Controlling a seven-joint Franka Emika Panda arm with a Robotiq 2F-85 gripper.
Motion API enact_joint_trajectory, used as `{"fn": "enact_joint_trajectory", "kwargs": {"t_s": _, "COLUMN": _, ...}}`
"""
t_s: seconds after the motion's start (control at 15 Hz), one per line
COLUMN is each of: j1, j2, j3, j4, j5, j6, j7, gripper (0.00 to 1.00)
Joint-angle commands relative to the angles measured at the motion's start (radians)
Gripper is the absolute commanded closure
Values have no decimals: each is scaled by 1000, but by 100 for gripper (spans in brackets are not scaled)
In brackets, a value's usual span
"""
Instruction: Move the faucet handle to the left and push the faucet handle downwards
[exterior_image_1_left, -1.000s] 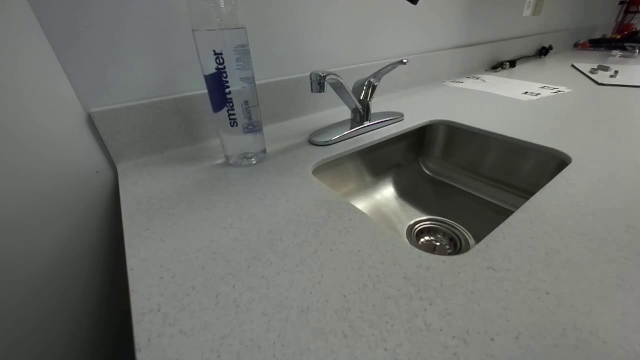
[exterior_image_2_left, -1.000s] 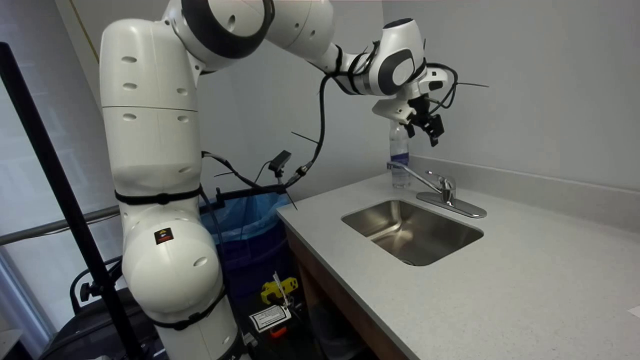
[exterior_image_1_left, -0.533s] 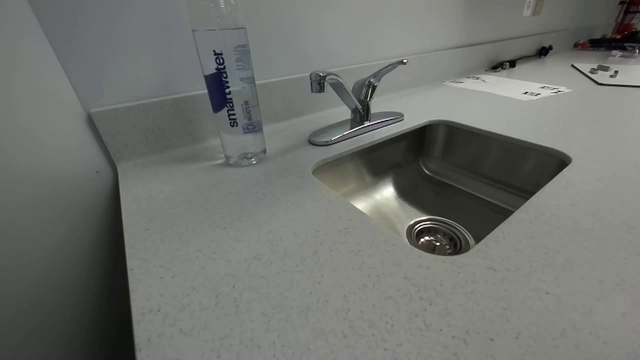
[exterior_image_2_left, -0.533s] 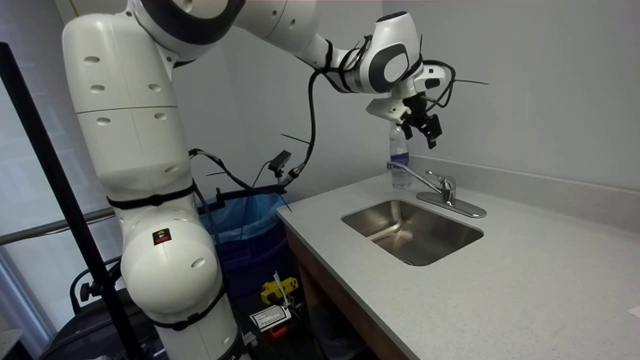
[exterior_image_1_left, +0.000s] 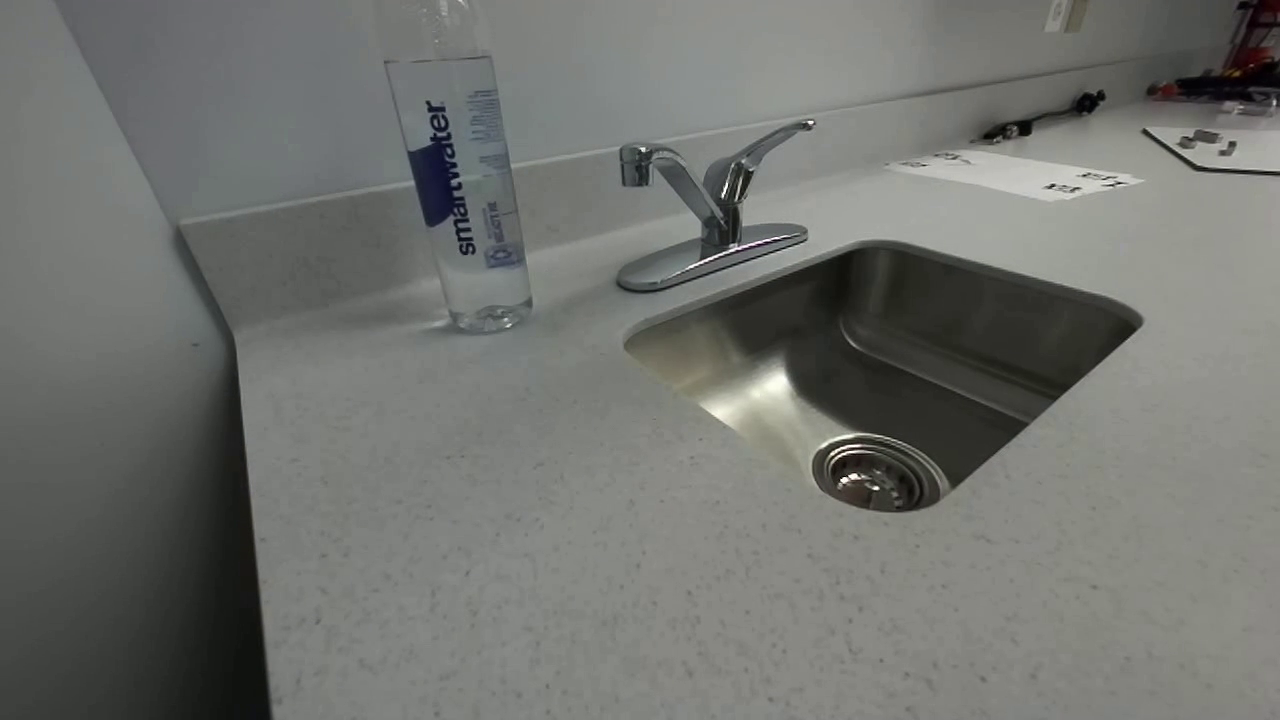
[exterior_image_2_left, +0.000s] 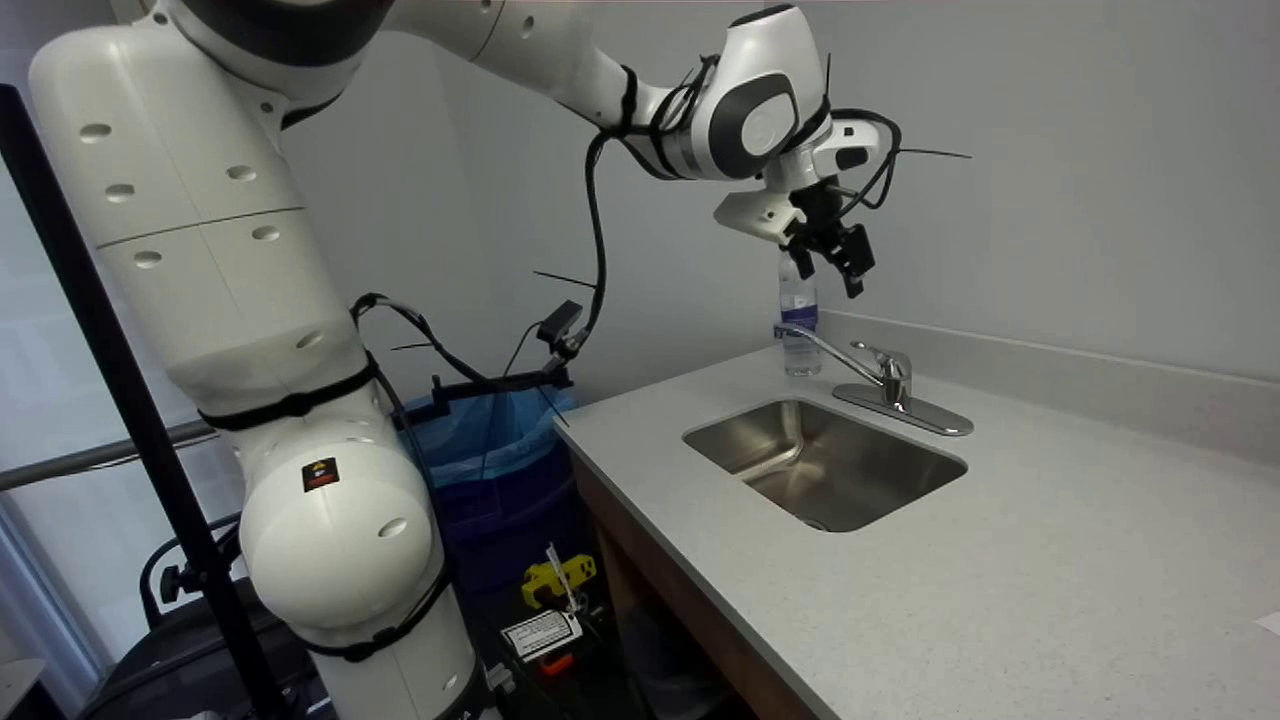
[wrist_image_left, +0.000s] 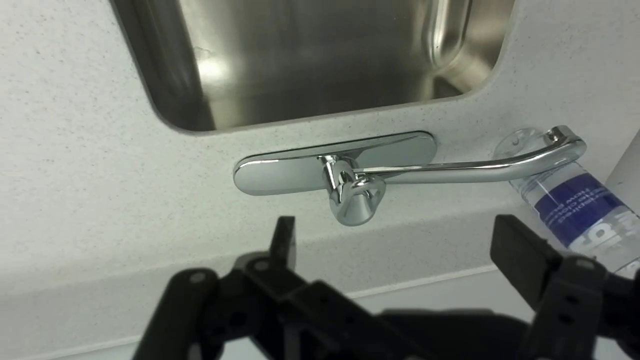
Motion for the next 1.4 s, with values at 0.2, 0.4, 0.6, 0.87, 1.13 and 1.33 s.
{"fn": "enact_joint_trajectory", "kwargs": {"t_s": 0.2, "j1": -4, "j2": -37, "j3": 2, "j4": -63, "j5": 1, "j6": 11, "j7": -5, "gripper": 0}}
{"fn": "enact_joint_trajectory", "kwargs": {"t_s": 0.4, "j1": -5, "j2": -60, "j3": -2, "j4": -89, "j5": 2, "j6": 12, "j7": -12, "gripper": 0}}
{"fn": "enact_joint_trajectory", "kwargs": {"t_s": 0.6, "j1": -5, "j2": -67, "j3": -3, "j4": -94, "j5": 3, "j6": 12, "j7": -13, "gripper": 0}}
{"fn": "enact_joint_trajectory", "kwargs": {"t_s": 0.87, "j1": -5, "j2": -67, "j3": -3, "j4": -94, "j5": 3, "j6": 12, "j7": -13, "gripper": 0}}
{"fn": "enact_joint_trajectory", "kwargs": {"t_s": 1.13, "j1": -5, "j2": -67, "j3": -3, "j4": -94, "j5": 3, "j6": 12, "j7": -13, "gripper": 0}}
{"fn": "enact_joint_trajectory", "kwargs": {"t_s": 1.33, "j1": -5, "j2": -67, "j3": -3, "j4": -94, "j5": 3, "j6": 12, "j7": -13, "gripper": 0}}
